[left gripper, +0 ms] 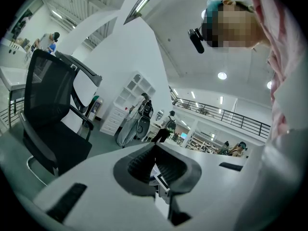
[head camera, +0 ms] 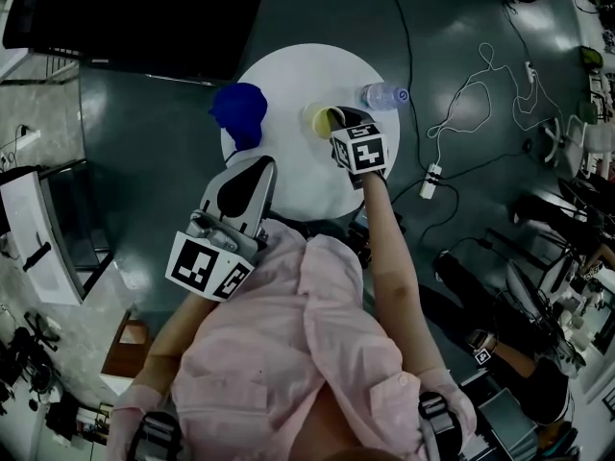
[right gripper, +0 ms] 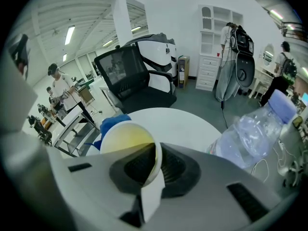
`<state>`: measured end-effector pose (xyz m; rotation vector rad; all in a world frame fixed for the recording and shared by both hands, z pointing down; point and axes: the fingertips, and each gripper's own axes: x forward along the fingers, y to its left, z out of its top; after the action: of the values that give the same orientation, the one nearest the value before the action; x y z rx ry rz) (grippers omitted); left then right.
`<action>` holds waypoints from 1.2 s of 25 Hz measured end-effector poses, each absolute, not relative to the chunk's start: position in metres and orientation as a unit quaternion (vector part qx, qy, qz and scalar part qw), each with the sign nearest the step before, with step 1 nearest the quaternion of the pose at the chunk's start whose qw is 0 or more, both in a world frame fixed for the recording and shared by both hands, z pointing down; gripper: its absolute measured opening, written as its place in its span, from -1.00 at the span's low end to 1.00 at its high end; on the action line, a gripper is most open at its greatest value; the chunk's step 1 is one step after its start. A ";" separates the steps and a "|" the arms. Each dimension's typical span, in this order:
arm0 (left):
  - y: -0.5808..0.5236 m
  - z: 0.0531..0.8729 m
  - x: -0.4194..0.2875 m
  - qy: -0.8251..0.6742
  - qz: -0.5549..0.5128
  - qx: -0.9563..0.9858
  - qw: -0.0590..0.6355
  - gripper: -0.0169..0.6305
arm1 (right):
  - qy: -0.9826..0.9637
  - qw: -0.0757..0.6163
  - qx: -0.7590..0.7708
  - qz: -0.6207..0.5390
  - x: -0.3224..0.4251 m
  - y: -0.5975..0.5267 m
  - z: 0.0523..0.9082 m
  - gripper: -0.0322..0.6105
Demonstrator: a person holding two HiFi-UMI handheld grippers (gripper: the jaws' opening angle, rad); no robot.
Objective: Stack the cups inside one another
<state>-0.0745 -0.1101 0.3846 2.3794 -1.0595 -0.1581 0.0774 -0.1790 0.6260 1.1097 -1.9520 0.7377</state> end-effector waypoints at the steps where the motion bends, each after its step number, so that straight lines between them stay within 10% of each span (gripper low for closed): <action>1: -0.111 0.385 -0.074 -0.391 -0.058 0.880 0.263 -0.89 | -0.764 0.382 0.433 0.289 0.077 -0.179 0.626 -0.78; 30: -0.108 0.389 -0.079 -0.393 -0.065 0.876 0.272 -0.89 | -0.768 0.436 0.392 0.259 0.057 -0.167 0.643 -0.78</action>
<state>-0.0791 -0.1083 0.3890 2.3580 -1.0567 -0.1760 0.0569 -0.1673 0.6430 0.9749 -1.9102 0.6442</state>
